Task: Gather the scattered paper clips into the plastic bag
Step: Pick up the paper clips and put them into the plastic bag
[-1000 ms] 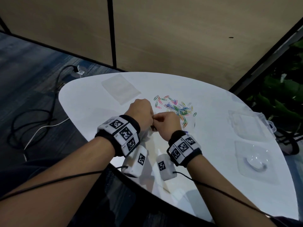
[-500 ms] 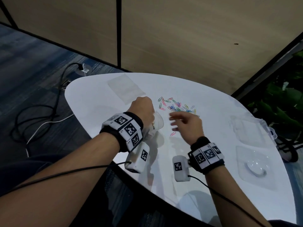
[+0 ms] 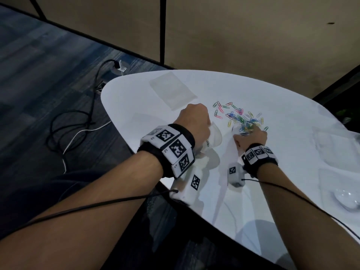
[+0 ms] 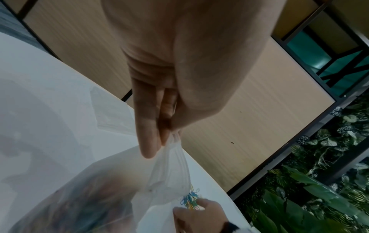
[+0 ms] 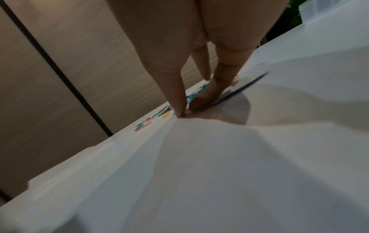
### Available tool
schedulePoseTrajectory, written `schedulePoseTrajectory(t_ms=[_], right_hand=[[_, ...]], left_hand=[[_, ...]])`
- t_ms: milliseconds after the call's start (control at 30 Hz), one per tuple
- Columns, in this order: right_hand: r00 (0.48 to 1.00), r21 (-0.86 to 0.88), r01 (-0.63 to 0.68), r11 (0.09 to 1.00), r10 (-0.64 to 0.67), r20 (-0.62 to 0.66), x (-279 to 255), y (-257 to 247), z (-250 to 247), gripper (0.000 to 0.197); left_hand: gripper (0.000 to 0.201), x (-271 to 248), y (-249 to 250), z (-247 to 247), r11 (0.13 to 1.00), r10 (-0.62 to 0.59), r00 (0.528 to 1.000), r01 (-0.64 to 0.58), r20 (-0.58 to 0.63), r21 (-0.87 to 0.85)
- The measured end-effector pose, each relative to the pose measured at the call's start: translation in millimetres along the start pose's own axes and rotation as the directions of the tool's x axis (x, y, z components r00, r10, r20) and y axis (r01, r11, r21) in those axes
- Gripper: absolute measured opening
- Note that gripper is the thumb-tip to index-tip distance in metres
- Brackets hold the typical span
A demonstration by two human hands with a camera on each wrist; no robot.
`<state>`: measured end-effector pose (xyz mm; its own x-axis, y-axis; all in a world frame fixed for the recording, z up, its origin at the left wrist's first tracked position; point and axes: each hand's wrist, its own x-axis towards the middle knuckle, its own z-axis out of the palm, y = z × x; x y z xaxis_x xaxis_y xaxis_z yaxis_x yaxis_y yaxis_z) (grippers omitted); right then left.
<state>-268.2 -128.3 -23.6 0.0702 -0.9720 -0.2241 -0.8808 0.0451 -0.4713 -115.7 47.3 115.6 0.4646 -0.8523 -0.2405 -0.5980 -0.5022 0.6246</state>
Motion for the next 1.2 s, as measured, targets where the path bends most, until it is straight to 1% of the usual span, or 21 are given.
schedulePoseTrajectory(t_ms=[67,167,200,300,333,433,533,600,667,733,767,800,833,867,933,967,1000,1033,1100,1167,1200], right_hand=[[0.998,-0.085,0.057,0.995,-0.057,-0.005,15,-7,-2,0.065],[0.995,-0.106,0.104,0.989,-0.103,0.012,34,-10,-2,0.076],[0.988,-0.151,0.151,0.977,-0.152,0.007,39,-9,0,0.075],[0.952,-0.379,0.305,0.874,-0.287,0.105,46,-8,4,0.053],[0.934,-0.417,0.357,0.836,-0.333,0.134,49,-6,7,0.046],[0.887,-0.382,0.453,0.806,-0.45,0.102,42,-10,4,0.029],[0.888,-0.352,0.451,0.82,-0.45,0.091,37,-10,-7,0.02],[0.924,-0.254,0.378,0.89,-0.381,0.037,35,-8,-16,0.017],[0.967,-0.071,0.255,0.964,-0.256,-0.002,33,-3,-26,0.021],[0.996,0.18,0.065,0.982,-0.075,0.05,34,2,-35,0.025],[0.994,0.35,-0.031,0.936,-0.009,0.11,32,4,-40,0.027],[0.986,0.534,-0.111,0.838,0.025,0.166,30,6,-44,0.025],[0.976,0.683,-0.174,0.709,0.032,0.215,27,7,-49,0.018],[0.964,0.787,-0.22,0.576,0.007,0.265,22,6,-52,0.012],[0.924,0.882,-0.316,0.351,-0.098,0.37,4,-2,-60,0.011],[0.894,0.891,-0.355,0.283,-0.176,0.412,-9,-8,-63,0.012],[0.865,0.889,-0.386,0.248,-0.236,0.442,-21,-14,-64,0.013],[0.84,0.885,-0.408,0.226,-0.288,0.46,-36,-20,-63,0.013],[0.804,0.868,-0.432,0.244,-0.332,0.493,-61,-30,-56,0.013],[0.788,0.848,-0.421,0.321,-0.333,0.518,-81,-39,-45,0.019],[0.801,0.839,-0.384,0.386,-0.313,0.511,-88,-42,-40,0.021]], left_hand=[[0.026,2,1,0,1.0,-0.004,1.0,0.004,-0.003,-0.005],[0.026,5,-1,1,1.0,-0.003,1.0,0.003,-0.008,0.001],[0.026,6,-2,2,1.0,-0.001,1.0,0.002,-0.01,0.004],[0.025,7,-3,3,1.0,0.006,1.0,-0.006,-0.011,0.017],[0.025,7,-3,3,1.0,0.006,1.0,-0.006,-0.009,0.022],[0.026,7,-2,5,1.0,0.003,1.0,-0.003,-0.002,0.031],[0.027,8,-1,7,0.999,0.004,1.0,-0.004,-0.002,0.039],[0.028,9,1,8,0.999,0.005,1.0,-0.005,0.001,0.042],[0.029,9,4,8,0.999,0.003,1.0,-0.003,0.01,0.039],[0.029,9,5,9,0.999,0.003,1.0,-0.003,0.012,0.039],[0.029,10,6,9,0.999,0.004,1.0,-0.004,0.011,0.039],[0.029,10,6,10,0.999,0.003,1.0,-0.003,0.007,0.038],[0.029,10,7,10,0.999,-0.001,1.0,0.001,0.003,0.035],[0.029,11,7,10,0.999,-0.006,1.0,0.006,-0.003,0.032],[0.029,12,8,11,1.0,-0.012,1.0,0.013,-0.017,0.027],[0.028,12,9,11,1.0,-0.016,1.0,0.017,-0.025,0.026],[0.028,12,10,11,0.999,-0.022,0.999,0.023,-0.03,0.026],[0.026,11,12,11,0.999,-0.027,0.999,0.028,-0.034,0.026],[0.025,12,14,12,0.999,-0.032,0.998,0.033,-0.045,0.027],[0.024,12,16,12,0.999,-0.038,0.998,0.04,-0.058,0.034],[0.023,12,17,13,0.998,-0.04,0.997,0.043,-0.063,0.037]])
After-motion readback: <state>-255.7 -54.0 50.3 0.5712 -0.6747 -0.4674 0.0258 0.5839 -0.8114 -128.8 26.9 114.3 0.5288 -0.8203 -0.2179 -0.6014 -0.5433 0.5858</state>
